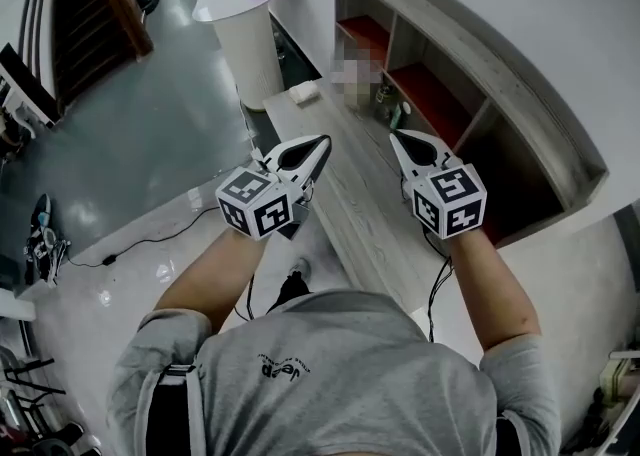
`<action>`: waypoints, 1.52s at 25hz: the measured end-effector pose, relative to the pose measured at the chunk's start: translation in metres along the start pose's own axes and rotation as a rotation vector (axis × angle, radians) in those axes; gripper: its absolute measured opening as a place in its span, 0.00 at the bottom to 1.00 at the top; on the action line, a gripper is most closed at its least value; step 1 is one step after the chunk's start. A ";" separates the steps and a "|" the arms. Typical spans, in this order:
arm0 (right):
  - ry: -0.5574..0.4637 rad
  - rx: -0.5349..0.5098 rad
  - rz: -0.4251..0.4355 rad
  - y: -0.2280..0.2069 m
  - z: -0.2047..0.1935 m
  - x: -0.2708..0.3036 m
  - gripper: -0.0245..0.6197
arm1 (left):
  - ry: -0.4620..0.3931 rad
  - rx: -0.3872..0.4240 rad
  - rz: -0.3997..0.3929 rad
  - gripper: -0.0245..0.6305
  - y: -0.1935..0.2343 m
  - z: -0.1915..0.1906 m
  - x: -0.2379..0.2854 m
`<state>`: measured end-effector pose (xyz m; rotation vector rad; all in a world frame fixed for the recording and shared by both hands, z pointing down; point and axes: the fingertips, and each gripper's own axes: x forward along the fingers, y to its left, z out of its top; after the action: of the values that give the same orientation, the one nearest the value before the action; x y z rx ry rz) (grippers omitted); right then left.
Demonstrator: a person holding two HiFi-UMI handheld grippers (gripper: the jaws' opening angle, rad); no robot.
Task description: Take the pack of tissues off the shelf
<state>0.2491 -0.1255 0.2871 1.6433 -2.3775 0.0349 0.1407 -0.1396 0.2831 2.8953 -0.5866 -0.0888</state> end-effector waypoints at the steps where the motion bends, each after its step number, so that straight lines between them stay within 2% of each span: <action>1: 0.006 -0.007 0.014 0.008 -0.005 -0.010 0.05 | 0.003 -0.004 0.002 0.06 -0.011 -0.004 -0.006; 6: 0.014 -0.006 0.069 0.043 -0.026 -0.045 0.05 | 0.030 -0.012 0.010 0.06 -0.056 -0.030 -0.034; 10: 0.000 0.021 0.094 0.067 -0.040 -0.056 0.05 | 0.044 -0.009 0.038 0.06 -0.067 -0.045 -0.060; 15: -0.023 0.066 0.114 0.087 -0.054 -0.072 0.05 | 0.036 -0.048 0.064 0.06 -0.074 -0.059 -0.087; 24: 0.011 0.125 0.113 0.094 -0.094 -0.093 0.05 | 0.055 -0.086 0.077 0.06 -0.088 -0.090 -0.106; 38: 0.020 0.085 0.108 0.094 -0.096 -0.106 0.05 | 0.053 -0.090 0.042 0.06 -0.101 -0.090 -0.100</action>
<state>0.2156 0.0215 0.3686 1.5406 -2.4796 0.1736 0.0958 0.0066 0.3540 2.7882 -0.6171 -0.0317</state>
